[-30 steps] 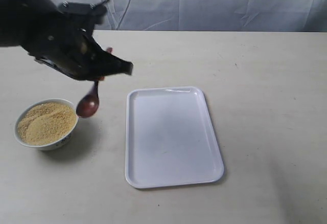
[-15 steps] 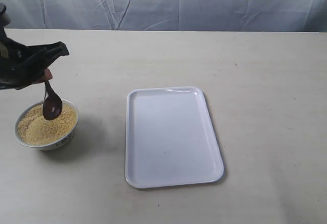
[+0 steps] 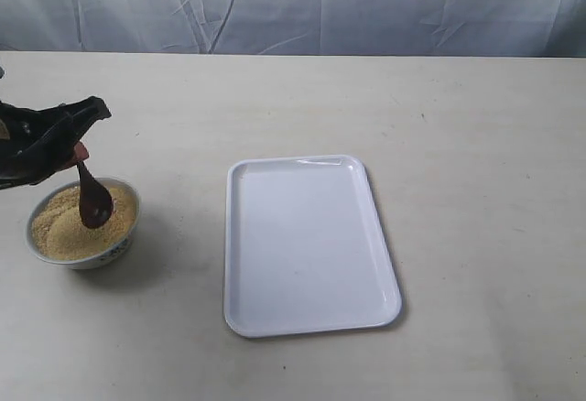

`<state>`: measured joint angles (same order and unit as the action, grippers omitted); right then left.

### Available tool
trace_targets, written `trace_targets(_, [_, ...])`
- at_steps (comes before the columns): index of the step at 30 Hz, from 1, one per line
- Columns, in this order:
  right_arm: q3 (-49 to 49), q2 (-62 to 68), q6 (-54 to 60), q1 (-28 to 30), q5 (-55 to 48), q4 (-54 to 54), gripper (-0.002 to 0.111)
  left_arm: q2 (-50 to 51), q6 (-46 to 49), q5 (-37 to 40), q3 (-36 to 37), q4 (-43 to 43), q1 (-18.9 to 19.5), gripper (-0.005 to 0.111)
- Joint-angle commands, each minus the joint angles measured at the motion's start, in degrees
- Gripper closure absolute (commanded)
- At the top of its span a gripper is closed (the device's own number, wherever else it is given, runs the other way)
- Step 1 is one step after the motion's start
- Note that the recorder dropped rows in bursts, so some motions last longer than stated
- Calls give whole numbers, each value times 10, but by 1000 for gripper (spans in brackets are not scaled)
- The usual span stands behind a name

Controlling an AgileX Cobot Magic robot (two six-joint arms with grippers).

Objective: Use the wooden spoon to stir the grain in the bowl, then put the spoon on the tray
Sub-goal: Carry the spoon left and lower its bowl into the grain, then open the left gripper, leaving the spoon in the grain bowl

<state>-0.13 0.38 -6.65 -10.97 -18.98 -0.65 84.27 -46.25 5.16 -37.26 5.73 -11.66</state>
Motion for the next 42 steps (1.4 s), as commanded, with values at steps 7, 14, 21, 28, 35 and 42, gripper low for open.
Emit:
trace_targets(7, [1, -4, 1, 3, 6, 1, 108, 17, -3, 13, 2, -14, 7, 107])
trace_targets(14, [1, -4, 1, 3, 6, 1, 108, 41, -3, 14, 2, -32, 7, 93])
trace_targets(21, [1, -4, 1, 3, 6, 1, 108, 46, -3, 8, 2, -41, 7, 69])
trace_targets(28, [1, -4, 1, 3, 7, 1, 108, -8, 2, 27, -7, -14, 8, 66])
trace_targets(35, [1, -4, 1, 3, 7, 1, 108, -72, 61, 95, -69, 30, 44, 66])
trace_targets(42, [1, -4, 1, 3, 7, 1, 108, -72, 299, 147, -82, -194, 125, 68])
